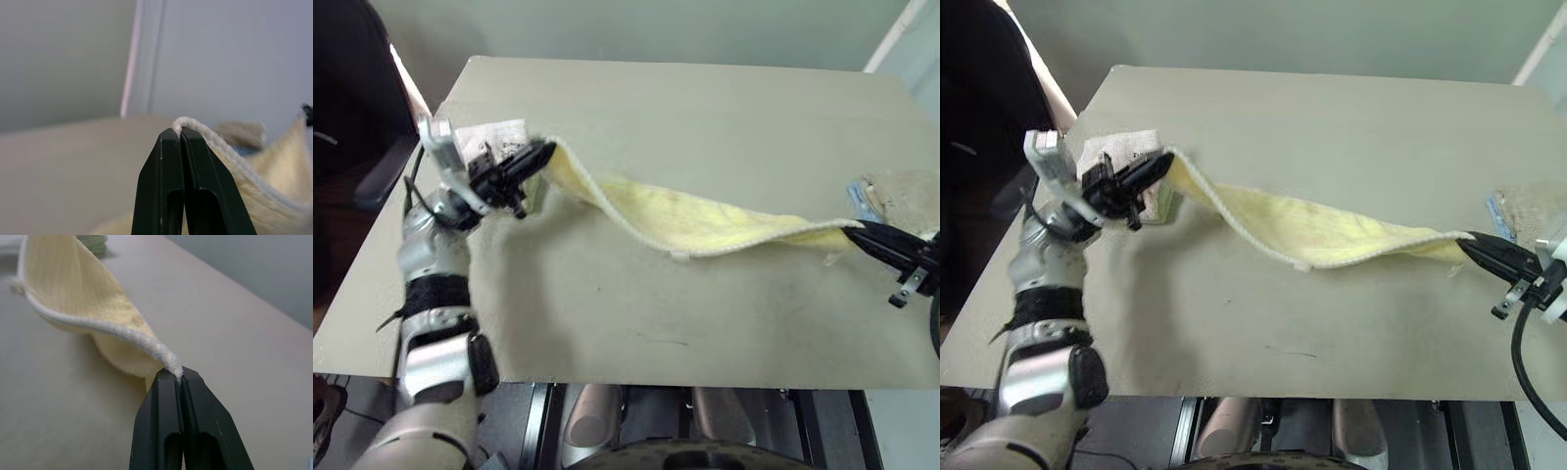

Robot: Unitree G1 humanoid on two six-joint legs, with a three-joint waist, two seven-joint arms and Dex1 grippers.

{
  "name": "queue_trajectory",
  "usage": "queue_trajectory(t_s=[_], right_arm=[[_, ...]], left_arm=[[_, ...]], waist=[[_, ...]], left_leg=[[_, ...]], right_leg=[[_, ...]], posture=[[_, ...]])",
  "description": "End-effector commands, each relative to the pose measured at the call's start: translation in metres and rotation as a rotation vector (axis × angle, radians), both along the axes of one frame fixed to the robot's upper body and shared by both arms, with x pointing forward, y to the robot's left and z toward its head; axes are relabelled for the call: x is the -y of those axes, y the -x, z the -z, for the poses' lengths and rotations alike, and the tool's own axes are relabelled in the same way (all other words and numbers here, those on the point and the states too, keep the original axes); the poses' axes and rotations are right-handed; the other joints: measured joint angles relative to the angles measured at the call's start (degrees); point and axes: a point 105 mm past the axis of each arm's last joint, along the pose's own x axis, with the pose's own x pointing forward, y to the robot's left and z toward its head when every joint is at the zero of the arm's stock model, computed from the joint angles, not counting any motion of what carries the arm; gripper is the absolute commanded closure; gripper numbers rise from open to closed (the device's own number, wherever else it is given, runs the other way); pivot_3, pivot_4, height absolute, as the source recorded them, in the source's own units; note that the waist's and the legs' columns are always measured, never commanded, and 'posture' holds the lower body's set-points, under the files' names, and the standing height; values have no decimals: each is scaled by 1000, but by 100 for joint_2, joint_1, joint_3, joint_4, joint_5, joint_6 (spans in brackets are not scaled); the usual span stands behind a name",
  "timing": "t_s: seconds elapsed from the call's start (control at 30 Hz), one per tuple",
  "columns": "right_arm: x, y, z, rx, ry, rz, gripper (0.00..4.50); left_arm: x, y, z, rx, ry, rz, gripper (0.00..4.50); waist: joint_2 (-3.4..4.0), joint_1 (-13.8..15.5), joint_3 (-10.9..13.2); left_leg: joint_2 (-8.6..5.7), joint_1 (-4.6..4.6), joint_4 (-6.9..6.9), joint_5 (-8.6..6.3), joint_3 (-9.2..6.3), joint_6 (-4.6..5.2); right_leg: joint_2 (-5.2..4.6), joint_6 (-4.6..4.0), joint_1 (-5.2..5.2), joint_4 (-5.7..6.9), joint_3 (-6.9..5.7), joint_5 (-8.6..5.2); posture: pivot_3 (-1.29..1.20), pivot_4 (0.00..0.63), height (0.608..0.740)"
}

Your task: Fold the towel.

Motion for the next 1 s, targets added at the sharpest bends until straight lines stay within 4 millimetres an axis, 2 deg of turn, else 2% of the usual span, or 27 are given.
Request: queue_trajectory(t_s=[0.03,0.27,0.4,0.53,0.67,0.83,1.0], right_arm=[[-3,12,-6,-6,31,-50,4500],[-1,23,10,-91,39,-72,4500],[1,40,36,-200,105,-100,4500],[8,57,49,-280,139,-106,4500],[18,73,57,-352,181,-99,4500],[33,90,56,-402,223,-65,4500],[31,90,55,-387,220,-64,4500]], left_arm=[[-6,27,-4,-99,-98,93,4488],[-35,57,20,-337,-262,95,4488],[-56,70,31,-439,-339,67,4488],[-70,76,36,-488,-400,49,4488],[-67,77,35,-496,-367,70,4488],[-59,81,37,-509,-358,117,4488],[-60,87,49,-547,-395,135,4488]], waist=[[-1,-11,0],[1,0,-5],[-2,37,-6],[-2,43,-7],[-3,43,-8],[-9,37,-12],[-35,27,-27]], left_leg=[[2,-11,0,0,-1,-1],[4,-54,-6,-10,-4,-26],[4,-95,-9,-21,-13,-40],[5,-101,-15,-39,-19,-53],[4,-99,-27,-44,-20,-55],[5,-100,-38,-50,-21,-61],[5,-88,-76,-49,-19,-68]], right_leg=[[1,-1,-13,0,2,1],[11,-23,-71,9,1,-6],[11,-62,-112,18,-2,-7],[13,-105,-125,23,-6,-7],[12,-115,-127,22,-5,-20],[13,-103,-132,21,-4,-39],[12,-116,-137,20,-3,-44]], posture=[[0,150,728],[0,150,728],[0,150,728],[0,150,728],[0,150,728],[0,150,728],[0,150,728]])
